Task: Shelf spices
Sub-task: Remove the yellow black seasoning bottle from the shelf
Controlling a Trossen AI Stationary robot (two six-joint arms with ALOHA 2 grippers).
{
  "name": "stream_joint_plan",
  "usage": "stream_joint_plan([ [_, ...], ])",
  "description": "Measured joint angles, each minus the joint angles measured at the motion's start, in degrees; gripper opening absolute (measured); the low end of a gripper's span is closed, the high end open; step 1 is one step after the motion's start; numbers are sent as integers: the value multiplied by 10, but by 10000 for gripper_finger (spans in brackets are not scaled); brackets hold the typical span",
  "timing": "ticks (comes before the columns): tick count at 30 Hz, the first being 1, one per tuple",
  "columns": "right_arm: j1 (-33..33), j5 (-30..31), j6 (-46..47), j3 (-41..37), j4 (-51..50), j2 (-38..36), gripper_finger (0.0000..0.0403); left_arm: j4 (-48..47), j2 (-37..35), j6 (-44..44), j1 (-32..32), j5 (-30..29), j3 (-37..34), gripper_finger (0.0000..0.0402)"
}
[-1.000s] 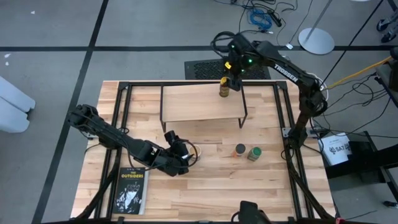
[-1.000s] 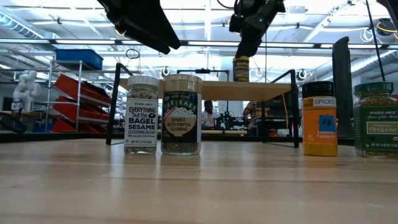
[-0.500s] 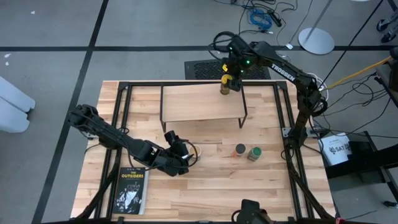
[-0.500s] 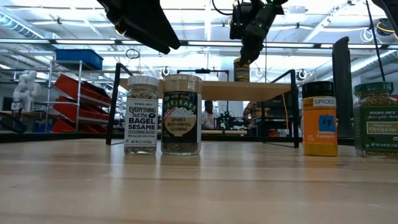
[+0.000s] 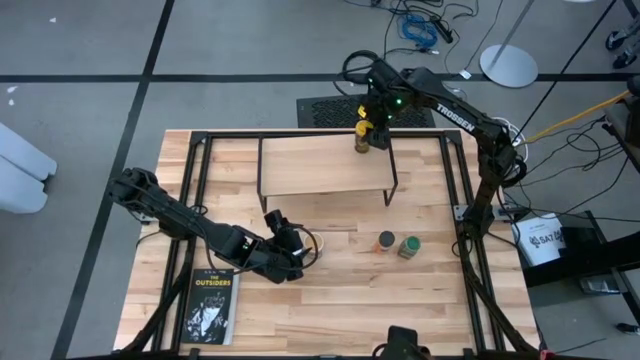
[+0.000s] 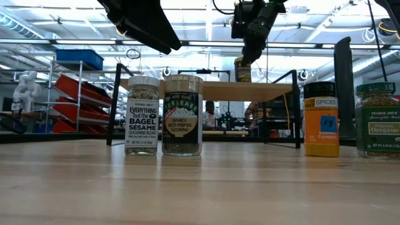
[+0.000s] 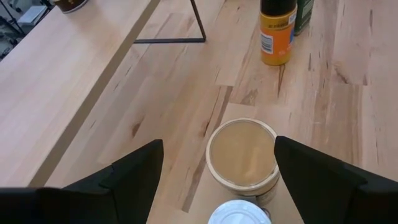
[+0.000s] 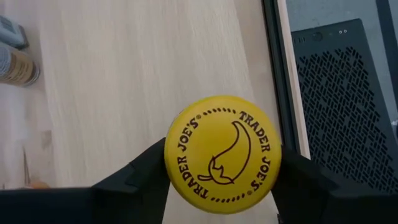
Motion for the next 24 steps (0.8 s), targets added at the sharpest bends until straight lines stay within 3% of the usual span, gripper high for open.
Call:
stream_joint_plan([
  [13,35,-3,27,0,-14,-39,220,0,0,0,0,-4,0,317],
  [24,129,-5,110,0,-37,-102,222,-1,-50,0,-10,-36,0,317],
])
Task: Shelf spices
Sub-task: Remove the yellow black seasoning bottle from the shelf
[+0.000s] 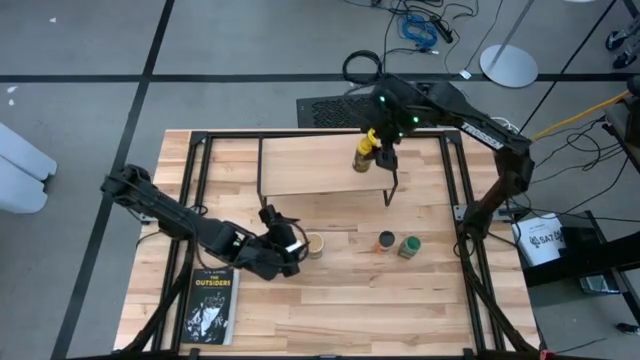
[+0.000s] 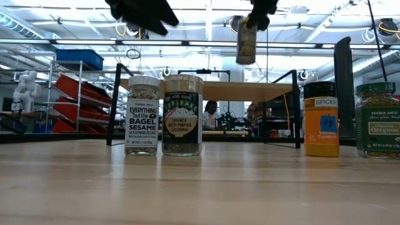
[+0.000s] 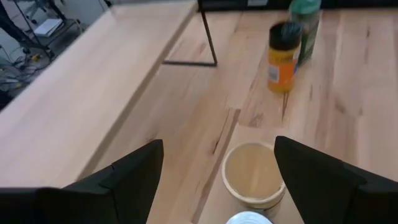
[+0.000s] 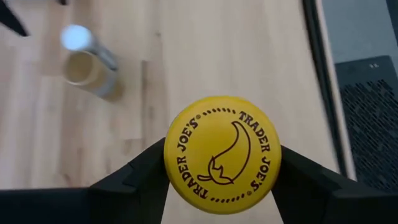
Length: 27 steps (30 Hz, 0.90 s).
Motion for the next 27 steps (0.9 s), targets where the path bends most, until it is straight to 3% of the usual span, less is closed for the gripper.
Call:
stream_joint_plan([
  [13,171,10,145,0,16,-27,223,0,-60,0,-51,-20,0,317],
  [27,333,154,242,-19,44,32,223,-1,-60,-56,-96,-28,0,317],
])
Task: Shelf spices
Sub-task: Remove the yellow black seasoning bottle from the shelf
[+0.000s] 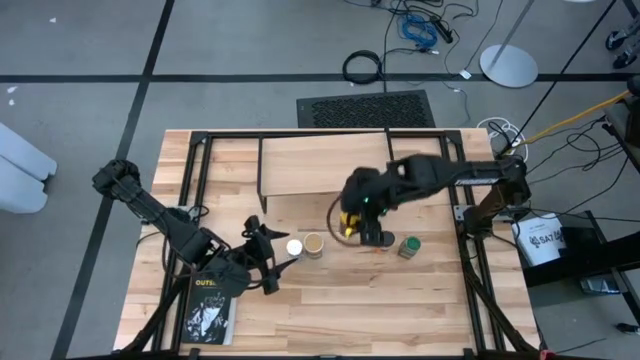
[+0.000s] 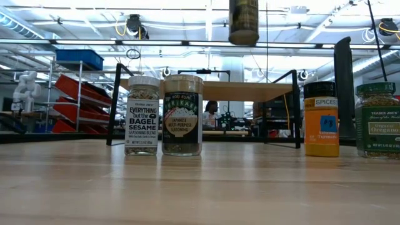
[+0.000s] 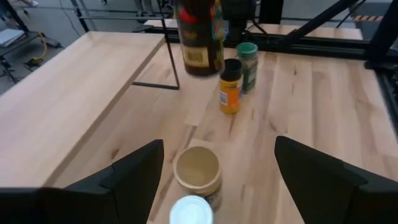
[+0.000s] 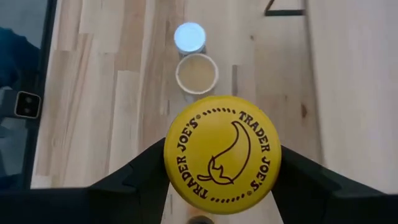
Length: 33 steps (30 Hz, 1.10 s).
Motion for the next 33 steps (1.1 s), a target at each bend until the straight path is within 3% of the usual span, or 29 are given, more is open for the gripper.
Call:
stream_joint_plan([
  [8,43,19,55,-155,131,-3,223,0,0,-20,-34,-19,0,317],
  [16,45,22,98,-277,271,-4,223,0,0,-18,-40,-30,0,317],
  [26,45,77,147,-333,349,-4,224,0,0,11,-39,-40,0,317],
  [33,45,77,161,-348,399,-1,224,0,0,14,-39,-41,0,317],
])
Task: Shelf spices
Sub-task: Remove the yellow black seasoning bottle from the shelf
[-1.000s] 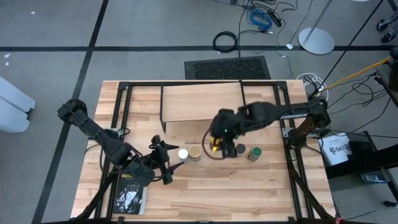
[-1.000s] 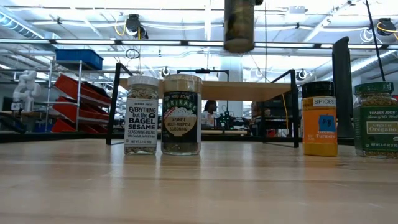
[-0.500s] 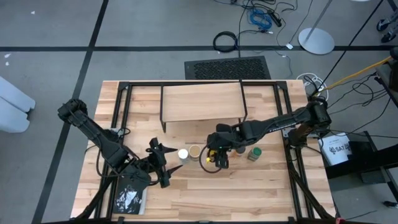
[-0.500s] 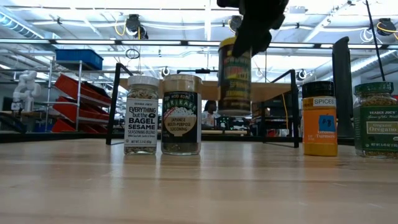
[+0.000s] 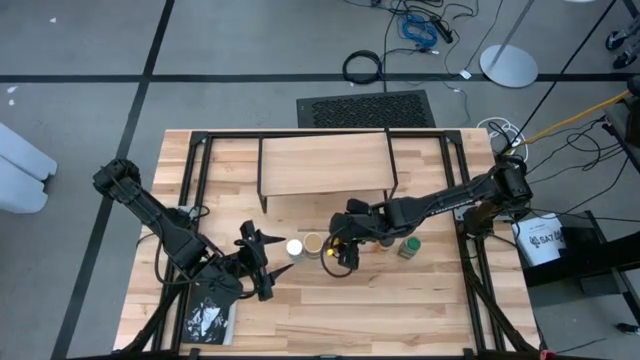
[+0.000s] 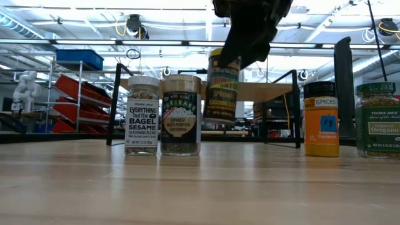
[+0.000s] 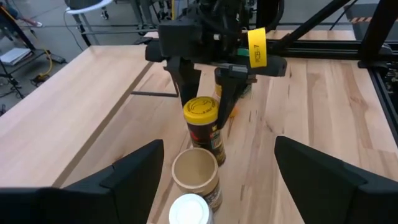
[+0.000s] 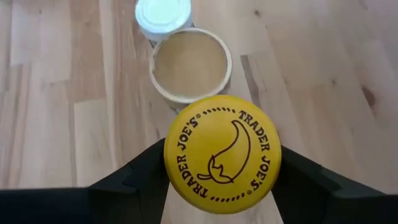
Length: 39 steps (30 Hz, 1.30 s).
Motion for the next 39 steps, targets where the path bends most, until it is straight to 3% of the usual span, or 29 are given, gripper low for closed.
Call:
stream_joint_plan([
  [27,0,-1,12,-37,43,0,224,3,0,0,1,-1,0,317],
  [39,4,-19,-7,-37,60,44,224,2,0,-1,1,-1,0,317],
])
